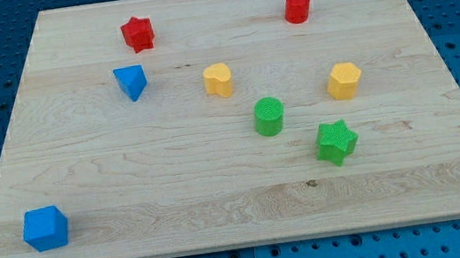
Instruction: Keep the red circle at the top center
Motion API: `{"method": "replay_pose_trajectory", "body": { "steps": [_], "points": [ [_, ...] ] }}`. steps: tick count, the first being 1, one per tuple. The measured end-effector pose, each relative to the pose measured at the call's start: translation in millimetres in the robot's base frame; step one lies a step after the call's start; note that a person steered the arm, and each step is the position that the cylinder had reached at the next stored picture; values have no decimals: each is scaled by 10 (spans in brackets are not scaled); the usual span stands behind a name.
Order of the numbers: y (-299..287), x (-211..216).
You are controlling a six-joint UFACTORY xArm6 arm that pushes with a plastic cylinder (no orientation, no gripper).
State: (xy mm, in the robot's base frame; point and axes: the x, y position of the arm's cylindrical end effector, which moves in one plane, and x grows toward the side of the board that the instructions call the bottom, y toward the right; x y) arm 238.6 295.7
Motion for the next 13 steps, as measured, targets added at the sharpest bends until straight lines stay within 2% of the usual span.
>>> {"method": "replay_pose_trajectory", "body": {
  "steps": [2,3,4,5,7,8,9,12,13],
  "points": [
    [-1172,77],
    [-924,553],
    [-1142,782],
    [-1473,744],
    [-1069,629],
    [-1250,227],
    [-1584,275],
    [-1498,610],
    [-1740,348]
  ]
}}
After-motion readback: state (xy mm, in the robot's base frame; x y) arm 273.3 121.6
